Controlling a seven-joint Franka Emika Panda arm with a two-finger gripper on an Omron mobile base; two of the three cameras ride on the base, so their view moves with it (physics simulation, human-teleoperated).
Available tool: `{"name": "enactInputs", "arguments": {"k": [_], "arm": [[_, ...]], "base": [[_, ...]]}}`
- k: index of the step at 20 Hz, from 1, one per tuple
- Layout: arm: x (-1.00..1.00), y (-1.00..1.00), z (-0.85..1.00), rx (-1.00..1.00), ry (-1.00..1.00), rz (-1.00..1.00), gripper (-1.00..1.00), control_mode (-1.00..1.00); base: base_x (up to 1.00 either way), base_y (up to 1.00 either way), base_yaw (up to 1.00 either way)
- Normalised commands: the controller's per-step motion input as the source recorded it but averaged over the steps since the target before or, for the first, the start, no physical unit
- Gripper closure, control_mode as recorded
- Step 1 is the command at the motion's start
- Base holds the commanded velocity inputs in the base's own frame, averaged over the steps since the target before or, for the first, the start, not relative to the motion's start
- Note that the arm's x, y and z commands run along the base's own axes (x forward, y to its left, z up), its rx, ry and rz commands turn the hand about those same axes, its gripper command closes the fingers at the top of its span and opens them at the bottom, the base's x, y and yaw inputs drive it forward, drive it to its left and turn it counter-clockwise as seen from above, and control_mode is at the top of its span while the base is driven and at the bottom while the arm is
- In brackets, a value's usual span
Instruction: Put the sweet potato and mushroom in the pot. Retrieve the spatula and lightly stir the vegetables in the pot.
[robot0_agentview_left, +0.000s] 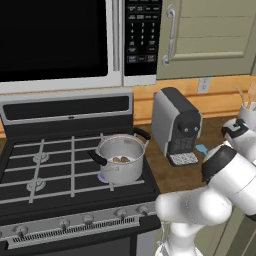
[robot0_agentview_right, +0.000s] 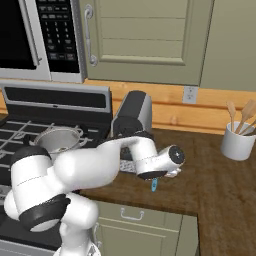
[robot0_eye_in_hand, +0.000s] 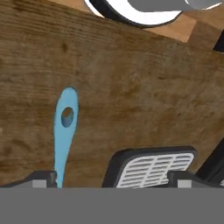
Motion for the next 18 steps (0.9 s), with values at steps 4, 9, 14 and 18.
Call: {"name": "enactInputs", "arguments": {"k": [4, 9, 14, 18], "arm": [[0.05, -0.06, -0.09, 0.04, 0.20, -0.17, -1.00, -1.00], [0.00, 0.00, -0.70, -0.06, -0.02, -0.04, -1.00, -1.00], [0.00, -0.03, -0.60, -0.15, -0.12, 0.00, -1.00, -1.00], [0.00, -0.11, -0.24, -0.16, -0.09, -0.02, -1.00, -1.00]], "base": [[0.00, 0.00, 0.00], [0.00, 0.00, 0.00], [0.00, 0.00, 0.00], [0.00, 0.00, 0.00]]}}
